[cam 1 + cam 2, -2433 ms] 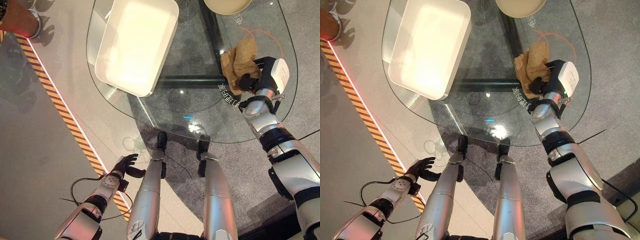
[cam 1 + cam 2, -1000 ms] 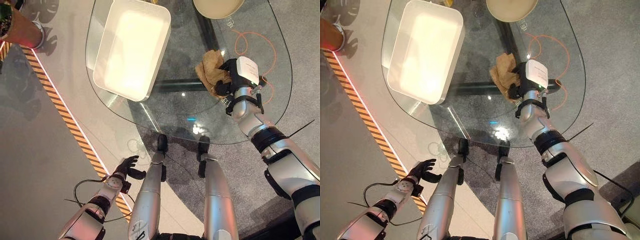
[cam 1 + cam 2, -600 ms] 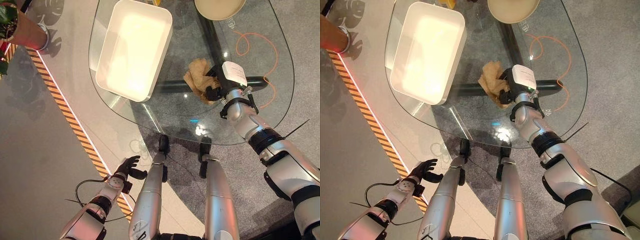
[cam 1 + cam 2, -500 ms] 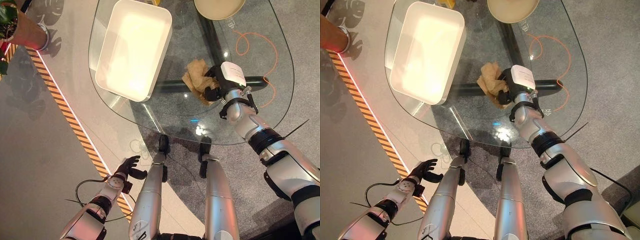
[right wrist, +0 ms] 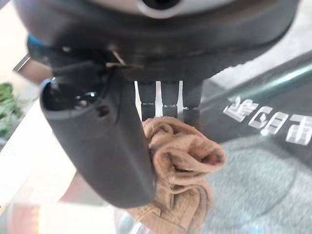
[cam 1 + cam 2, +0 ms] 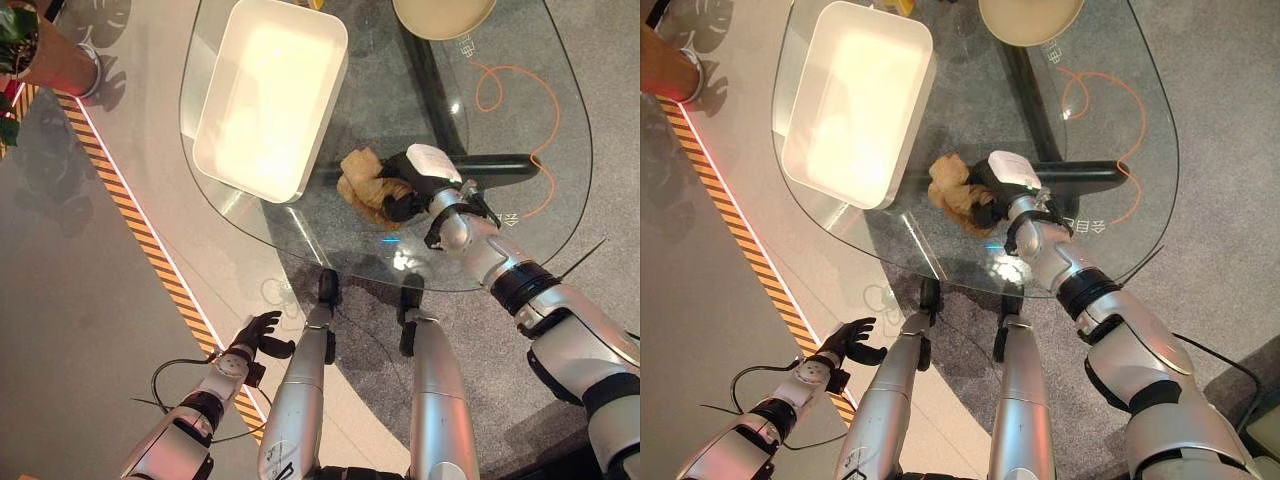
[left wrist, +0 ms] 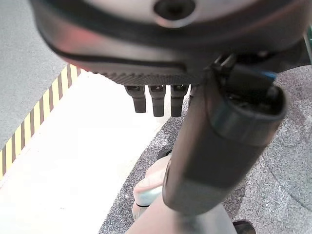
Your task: Wipe the table with a cloth and put it in the basket.
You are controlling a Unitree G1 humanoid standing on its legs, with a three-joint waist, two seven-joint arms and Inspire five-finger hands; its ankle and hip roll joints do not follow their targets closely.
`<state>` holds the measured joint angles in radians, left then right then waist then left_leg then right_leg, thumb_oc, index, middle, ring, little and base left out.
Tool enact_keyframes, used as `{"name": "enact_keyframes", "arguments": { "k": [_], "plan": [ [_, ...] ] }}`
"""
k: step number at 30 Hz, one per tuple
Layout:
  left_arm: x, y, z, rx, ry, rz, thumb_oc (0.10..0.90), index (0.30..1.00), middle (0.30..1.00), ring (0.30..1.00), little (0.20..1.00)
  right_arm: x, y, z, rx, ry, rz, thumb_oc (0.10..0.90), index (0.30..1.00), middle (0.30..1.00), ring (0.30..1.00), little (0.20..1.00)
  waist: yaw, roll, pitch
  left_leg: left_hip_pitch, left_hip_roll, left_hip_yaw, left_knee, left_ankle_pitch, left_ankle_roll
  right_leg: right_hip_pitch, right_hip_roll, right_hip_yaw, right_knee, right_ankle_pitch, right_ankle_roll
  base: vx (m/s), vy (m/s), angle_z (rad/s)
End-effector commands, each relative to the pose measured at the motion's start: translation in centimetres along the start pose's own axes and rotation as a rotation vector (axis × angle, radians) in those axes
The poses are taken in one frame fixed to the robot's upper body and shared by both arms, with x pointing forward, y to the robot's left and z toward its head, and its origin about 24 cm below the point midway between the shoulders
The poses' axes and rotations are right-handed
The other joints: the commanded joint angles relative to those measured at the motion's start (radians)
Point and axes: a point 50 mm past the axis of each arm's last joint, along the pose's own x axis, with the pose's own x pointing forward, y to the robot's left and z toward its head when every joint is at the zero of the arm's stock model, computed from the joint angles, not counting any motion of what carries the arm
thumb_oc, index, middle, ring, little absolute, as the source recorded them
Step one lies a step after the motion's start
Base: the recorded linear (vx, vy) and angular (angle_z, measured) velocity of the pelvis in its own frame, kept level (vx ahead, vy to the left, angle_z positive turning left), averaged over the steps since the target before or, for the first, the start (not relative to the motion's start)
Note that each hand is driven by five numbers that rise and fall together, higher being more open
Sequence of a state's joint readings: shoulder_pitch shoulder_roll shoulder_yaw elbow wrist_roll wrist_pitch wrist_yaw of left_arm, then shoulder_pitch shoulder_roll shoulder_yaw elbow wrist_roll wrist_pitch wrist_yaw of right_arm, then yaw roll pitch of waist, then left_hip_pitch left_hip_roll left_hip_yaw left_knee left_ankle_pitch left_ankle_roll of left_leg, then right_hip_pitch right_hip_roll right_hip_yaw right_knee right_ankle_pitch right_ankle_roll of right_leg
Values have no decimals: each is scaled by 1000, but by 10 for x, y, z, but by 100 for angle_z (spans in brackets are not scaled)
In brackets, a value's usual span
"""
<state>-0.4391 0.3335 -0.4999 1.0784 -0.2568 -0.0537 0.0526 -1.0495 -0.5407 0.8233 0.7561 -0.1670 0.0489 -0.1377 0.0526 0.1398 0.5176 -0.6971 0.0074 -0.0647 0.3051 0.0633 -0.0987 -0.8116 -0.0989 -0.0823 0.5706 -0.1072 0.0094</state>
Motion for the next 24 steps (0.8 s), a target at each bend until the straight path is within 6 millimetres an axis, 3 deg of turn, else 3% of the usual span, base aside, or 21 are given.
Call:
{"name": "enact_keyframes", "arguments": {
  "k": [1,13,17,24],
  "plan": [
    [0,1,1,8,-4,-1,800,900,900,900,900,-8,48,70,72,-306,191,100,300,300,300,200,7,-21,2,-10,-85,98,79,-53,75,57,26,-60,-100,46,0,0,0,0],
    [1,2,4,-30,-12,13,800,900,900,900,900,-8,41,71,118,-307,138,100,300,300,300,200,5,-24,2,-11,-84,96,74,-48,75,54,27,-58,-104,52,1,0,0,0],
    [1,9,8,-143,-44,75,800,900,900,900,900,-6,35,64,157,-265,76,100,300,300,300,200,5,-25,2,-9,-83,95,71,-46,75,55,28,-57,-103,52,1,0,0,0],
    [-3,42,32,-464,-199,321,800,900,900,900,900,-2,17,46,306,-163,-90,100,300,300,300,200,14,-28,2,-9,-80,88,79,-48,75,51,26,-57,-88,46,2,0,0,0]
  ]
}}
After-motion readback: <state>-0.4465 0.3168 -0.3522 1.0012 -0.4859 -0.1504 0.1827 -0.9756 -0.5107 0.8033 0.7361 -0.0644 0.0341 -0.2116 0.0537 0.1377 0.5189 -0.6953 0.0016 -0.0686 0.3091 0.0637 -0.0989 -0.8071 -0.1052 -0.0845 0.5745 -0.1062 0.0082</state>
